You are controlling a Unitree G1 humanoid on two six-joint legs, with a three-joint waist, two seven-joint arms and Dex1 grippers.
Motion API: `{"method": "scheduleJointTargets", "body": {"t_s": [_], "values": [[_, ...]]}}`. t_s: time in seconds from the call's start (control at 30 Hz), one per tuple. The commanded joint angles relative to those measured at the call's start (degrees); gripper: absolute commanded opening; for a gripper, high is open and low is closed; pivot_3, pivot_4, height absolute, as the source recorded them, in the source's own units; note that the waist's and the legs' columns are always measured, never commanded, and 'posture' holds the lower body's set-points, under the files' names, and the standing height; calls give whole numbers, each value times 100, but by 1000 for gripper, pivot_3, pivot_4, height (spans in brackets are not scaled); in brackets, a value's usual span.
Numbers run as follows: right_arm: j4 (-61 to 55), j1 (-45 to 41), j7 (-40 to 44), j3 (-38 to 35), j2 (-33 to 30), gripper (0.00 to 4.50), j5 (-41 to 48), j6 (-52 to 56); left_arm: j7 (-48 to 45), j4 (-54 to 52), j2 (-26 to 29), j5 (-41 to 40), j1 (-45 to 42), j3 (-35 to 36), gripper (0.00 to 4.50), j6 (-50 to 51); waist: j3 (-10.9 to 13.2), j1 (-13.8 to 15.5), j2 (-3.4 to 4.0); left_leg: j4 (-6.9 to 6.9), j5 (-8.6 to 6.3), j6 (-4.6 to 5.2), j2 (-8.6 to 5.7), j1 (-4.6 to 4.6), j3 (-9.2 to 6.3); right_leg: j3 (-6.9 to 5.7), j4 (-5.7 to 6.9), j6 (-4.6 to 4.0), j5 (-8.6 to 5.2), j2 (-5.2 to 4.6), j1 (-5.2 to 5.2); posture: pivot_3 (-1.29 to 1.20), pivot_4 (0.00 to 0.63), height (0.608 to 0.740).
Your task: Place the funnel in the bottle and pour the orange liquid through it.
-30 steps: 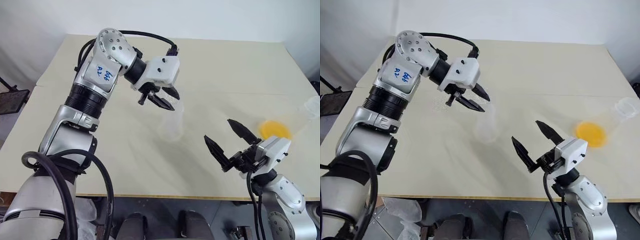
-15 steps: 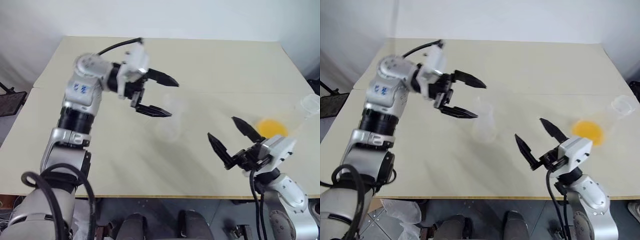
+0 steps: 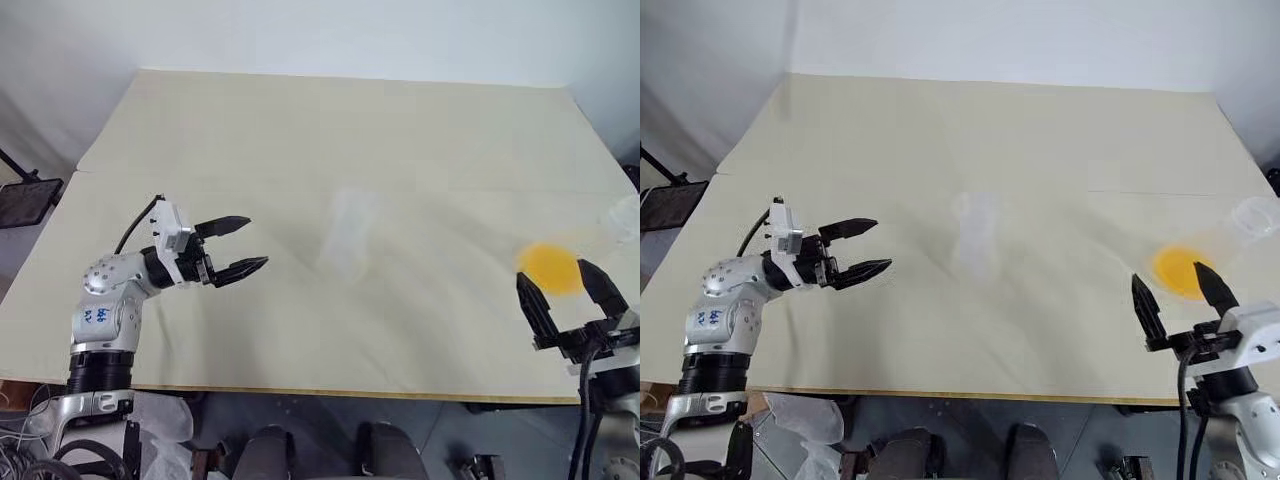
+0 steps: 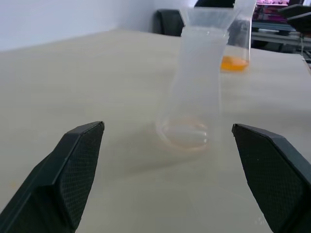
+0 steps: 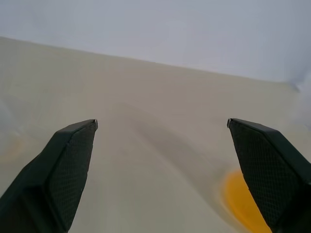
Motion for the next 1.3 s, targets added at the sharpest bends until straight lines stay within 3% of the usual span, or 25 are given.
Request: {"method": "scheduleJointTargets", "body": {"t_s": [0.03, 0.37, 0.73, 1.3], "values": [[60, 316, 43, -437, 23, 4500, 249, -24, 292, -698, -85, -266, 260, -1, 4477, 151, 0, -16, 0, -3, 0, 0, 0, 2, 2, 2, -1, 0, 0, 1, 0, 0, 150, 740], [222, 66, -413, -909, -782, 4500, 724, 1020, 500, -1662, -19, -719, 714, -232, 4477, 760, -12, -55, 20, -32, -1, 1, 10, 76, 75, 78, -6, -1, -1, 9, 24, 0, 150, 740], [1752, -1538, -744, -701, -2057, 4500, 356, 2213, 714, -2161, 12, -655, 854, -564, 4477, 923, -14, -43, 22, -31, -4, 7, 4, 73, 76, 90, -14, -1, 0, 10, 26, 0, 150, 740], [4360, -4149, 18, 166, -2507, 4500, -443, 1807, 909, -2381, 279, -807, 906, -417, 4477, 1015, -14, -59, 23, -30, -3, 7, 3, 62, 83, 89, -17, 0, 0, 8, 16, 0, 150, 740]]}}
